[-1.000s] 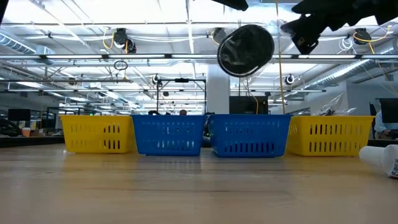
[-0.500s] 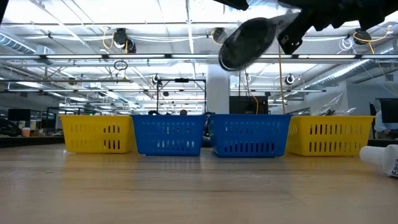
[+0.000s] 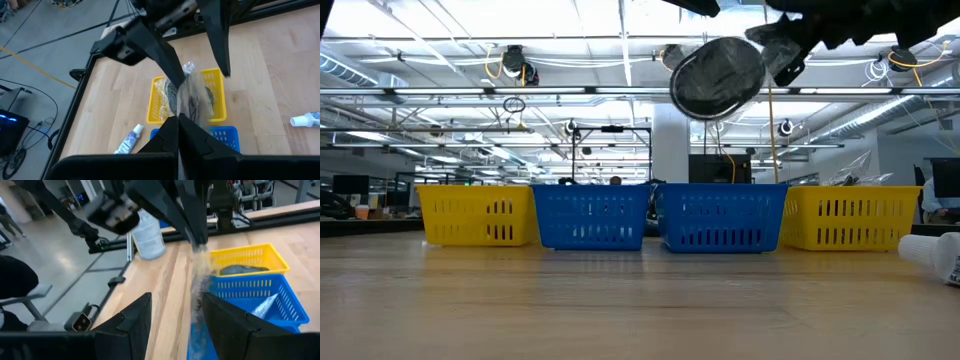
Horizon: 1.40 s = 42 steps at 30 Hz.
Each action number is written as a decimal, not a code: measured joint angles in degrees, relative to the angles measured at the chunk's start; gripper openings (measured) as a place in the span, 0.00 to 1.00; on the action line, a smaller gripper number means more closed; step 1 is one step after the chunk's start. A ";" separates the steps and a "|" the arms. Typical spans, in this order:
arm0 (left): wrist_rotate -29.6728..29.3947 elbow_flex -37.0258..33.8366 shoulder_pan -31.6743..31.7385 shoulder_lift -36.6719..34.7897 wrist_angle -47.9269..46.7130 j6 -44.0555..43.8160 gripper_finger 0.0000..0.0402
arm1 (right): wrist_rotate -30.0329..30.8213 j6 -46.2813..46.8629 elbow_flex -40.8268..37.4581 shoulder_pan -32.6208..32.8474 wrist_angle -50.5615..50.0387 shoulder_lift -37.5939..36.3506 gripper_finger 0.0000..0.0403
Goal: Pick & Place Travel size toiletries
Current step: Put the black hairbrush into the right yellow basket
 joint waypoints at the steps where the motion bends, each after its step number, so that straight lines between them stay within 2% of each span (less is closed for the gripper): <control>1: 0.00 0.00 0.00 0.00 0.01 0.00 0.00 | 0.02 -0.17 0.00 0.00 0.03 0.57 0.41; 11: -0.01 0.00 0.04 0.00 0.01 0.00 0.00 | 4.64 -1.74 0.00 -0.02 0.03 4.35 0.39; 14: -0.01 0.00 0.04 0.00 0.00 0.00 0.00 | 4.61 -1.86 0.00 -0.02 0.19 4.29 0.29; 18: 0.01 0.00 0.20 0.00 0.01 0.24 0.00 | 4.59 -2.41 0.00 -0.02 0.16 4.31 0.06; 19: 0.03 0.00 0.26 0.00 0.01 0.25 0.01 | 4.61 -2.82 0.00 -0.02 0.16 4.31 0.04; 27: 0.62 0.00 0.48 0.00 -0.03 -1.25 0.00 | 4.73 -2.67 0.00 -0.02 -0.27 4.30 0.01; 31: 0.56 0.03 -0.04 0.02 -1.18 0.03 0.05 | 5.08 -2.57 0.00 -0.02 -1.41 3.95 0.00; 37: -3.84 0.04 -1.41 0.02 -6.92 -2.18 0.15 | 10.60 0.12 -0.02 -0.02 -10.62 0.73 0.00; 42: -4.14 0.04 -1.70 0.02 -10.95 -6.64 0.20 | 13.96 4.21 -0.02 -0.04 -17.80 -4.65 0.00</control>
